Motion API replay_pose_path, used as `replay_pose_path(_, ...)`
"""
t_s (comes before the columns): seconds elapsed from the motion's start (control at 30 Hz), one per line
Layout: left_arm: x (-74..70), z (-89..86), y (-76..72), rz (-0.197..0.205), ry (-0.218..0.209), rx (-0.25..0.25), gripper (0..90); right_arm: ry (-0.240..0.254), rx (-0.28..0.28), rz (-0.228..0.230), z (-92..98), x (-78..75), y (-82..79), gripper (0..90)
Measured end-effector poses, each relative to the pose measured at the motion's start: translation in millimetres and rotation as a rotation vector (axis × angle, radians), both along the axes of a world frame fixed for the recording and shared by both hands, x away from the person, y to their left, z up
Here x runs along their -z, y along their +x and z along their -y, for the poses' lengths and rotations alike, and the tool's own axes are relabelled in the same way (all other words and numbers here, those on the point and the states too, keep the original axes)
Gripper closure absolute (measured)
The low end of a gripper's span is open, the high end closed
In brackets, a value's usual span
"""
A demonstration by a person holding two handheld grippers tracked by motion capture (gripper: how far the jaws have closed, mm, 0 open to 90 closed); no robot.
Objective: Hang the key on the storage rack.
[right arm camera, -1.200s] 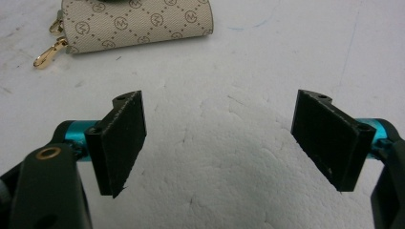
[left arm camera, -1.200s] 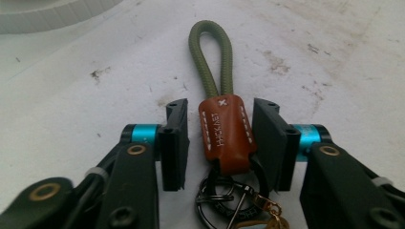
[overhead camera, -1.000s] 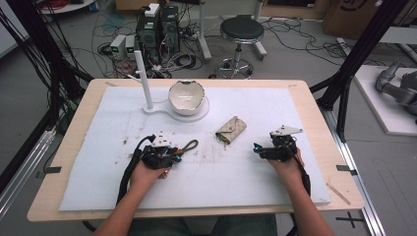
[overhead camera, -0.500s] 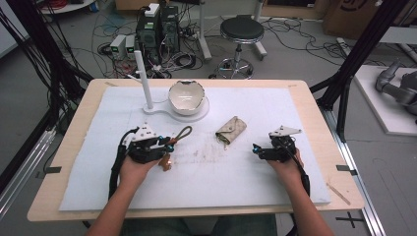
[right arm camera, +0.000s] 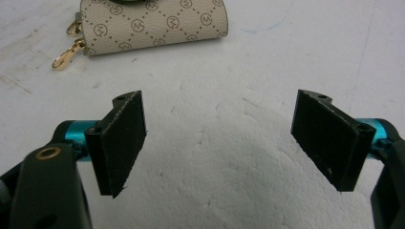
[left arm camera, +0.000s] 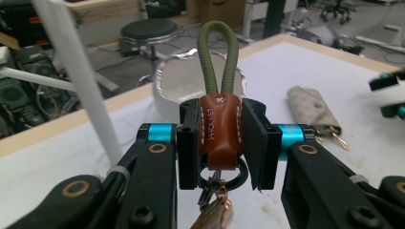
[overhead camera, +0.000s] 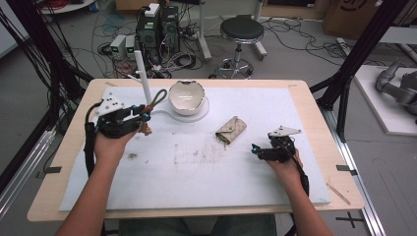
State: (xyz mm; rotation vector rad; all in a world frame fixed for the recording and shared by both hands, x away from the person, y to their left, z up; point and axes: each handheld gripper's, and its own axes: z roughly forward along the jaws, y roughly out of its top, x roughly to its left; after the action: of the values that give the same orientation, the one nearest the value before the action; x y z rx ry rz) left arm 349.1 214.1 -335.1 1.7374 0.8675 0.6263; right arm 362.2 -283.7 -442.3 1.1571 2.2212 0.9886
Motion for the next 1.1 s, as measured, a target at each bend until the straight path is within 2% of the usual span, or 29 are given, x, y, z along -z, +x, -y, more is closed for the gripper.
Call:
replay_pose_path(0.2,-20.3,-12.1,12.2,0.018,0.006,-0.072,68.6,0.002,0.000,-0.003,0.6,0.2,0.2,19.7)
replay_pose_path(0.3,-30.1,-16.9,17.0,0.031,0.033,-0.100,68.4,0.001,-0.002,-0.004,0.3,0.7,0.7,19.7)
replay_pose_path(0.53,-47.9,-29.4,29.2,0.048,0.063,-0.169,68.4,-0.001,-0.003,-0.007,-0.4,0.9,0.6,19.7)
replay_pose_path(0.67,-54.9,-33.0,37.8,0.033,0.108,-0.197,68.3,-0.002,-0.004,-0.005,-0.3,1.3,1.1,19.7)
replay_pose_path(0.83,-53.7,-34.2,45.3,0.021,0.129,-0.223,68.2,-0.004,-0.006,-0.011,-0.5,2.0,1.6,19.7)
replay_pose_path(1.0,-46.6,-34.2,49.8,0.001,0.138,-0.227,68.1,-0.004,-0.006,-0.010,-0.5,1.9,1.3,19.7)
replay_pose_path(1.07,-44.4,-34.0,51.2,-0.009,0.164,-0.230,68.1,-0.003,-0.004,-0.011,-0.5,2.0,1.4,19.7)
replay_pose_path(1.1,-43.4,-34.2,51.7,-0.007,0.161,-0.230,68.1,-0.006,-0.007,-0.013,-0.2,2.0,1.5,19.7)
